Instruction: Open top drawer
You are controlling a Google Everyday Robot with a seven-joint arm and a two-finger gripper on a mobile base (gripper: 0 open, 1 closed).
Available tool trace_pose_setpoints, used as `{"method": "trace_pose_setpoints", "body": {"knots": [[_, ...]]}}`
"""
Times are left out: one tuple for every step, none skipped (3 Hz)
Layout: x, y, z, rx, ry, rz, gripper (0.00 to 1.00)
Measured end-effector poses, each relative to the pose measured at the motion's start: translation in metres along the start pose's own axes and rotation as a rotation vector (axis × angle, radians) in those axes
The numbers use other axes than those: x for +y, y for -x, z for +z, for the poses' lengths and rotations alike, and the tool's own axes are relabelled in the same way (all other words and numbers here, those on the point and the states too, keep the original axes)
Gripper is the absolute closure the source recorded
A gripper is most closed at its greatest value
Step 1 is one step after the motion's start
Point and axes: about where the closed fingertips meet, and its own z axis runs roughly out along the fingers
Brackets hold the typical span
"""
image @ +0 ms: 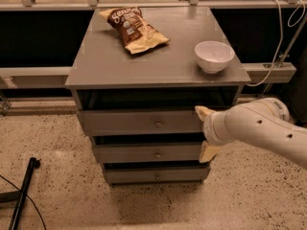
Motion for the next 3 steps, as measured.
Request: {"method": "trace_pose_setpoints", "body": {"knots": [[-0.0227,0.0019,0.0105,-0.036,-0.095,-0.020,0.00],[-0.0262,0.0033,0.0105,-0.041,-0.109,-0.020,0.00],[-0.0243,0.0027,0.0153,-0.064,-0.054,-0.010,0.00]]}}
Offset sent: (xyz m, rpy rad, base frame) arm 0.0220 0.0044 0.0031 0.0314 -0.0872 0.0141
